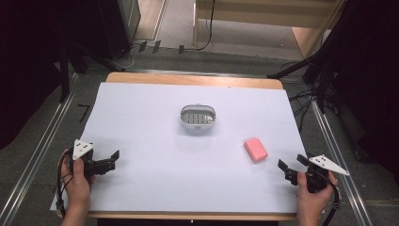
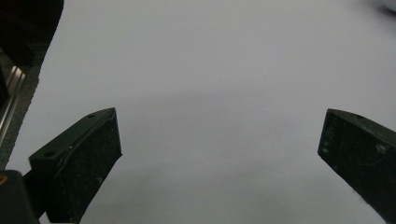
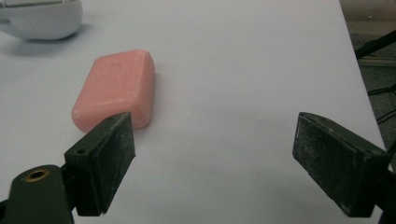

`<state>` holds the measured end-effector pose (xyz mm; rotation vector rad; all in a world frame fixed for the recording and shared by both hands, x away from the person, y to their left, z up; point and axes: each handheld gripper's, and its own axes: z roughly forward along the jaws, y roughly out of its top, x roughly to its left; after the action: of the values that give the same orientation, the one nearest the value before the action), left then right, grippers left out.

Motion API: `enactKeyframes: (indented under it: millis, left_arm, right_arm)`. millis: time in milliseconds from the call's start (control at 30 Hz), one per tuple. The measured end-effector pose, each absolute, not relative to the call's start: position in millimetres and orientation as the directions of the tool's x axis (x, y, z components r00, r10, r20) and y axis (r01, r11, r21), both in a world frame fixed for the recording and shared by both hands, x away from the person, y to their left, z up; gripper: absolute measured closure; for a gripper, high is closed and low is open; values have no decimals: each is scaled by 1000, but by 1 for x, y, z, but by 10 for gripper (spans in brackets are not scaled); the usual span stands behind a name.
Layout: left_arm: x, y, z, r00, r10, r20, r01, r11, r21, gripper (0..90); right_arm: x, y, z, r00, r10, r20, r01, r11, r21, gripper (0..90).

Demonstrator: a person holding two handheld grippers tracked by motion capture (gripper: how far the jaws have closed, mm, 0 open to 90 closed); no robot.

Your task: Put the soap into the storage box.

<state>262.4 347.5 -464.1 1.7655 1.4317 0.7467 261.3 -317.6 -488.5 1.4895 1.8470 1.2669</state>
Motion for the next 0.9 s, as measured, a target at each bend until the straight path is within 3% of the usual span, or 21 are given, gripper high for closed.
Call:
enactKeyframes:
  millis: [200, 333, 467, 900]
  left_arm:
    - [262, 348, -464, 214, 977, -10, 544, -111, 832, 0]
    - [261, 348, -464, 217, 976, -9, 544, -113, 831, 0]
    - [261, 348, -464, 216, 976, -10, 544, -112, 832, 0]
    - [261, 348, -464, 217, 976, -11, 544, -112, 831, 0]
  right_arm:
    - [263, -311, -487, -326, 929, 176, 563, 41, 826, 135]
    - [264, -298, -478, -319, 944, 85, 617, 138, 774, 136]
    - [268, -290, -468, -341, 938, 61, 641, 184, 745, 136]
    - [291, -262, -445, -427, 903, -39, 764, 383, 519, 103]
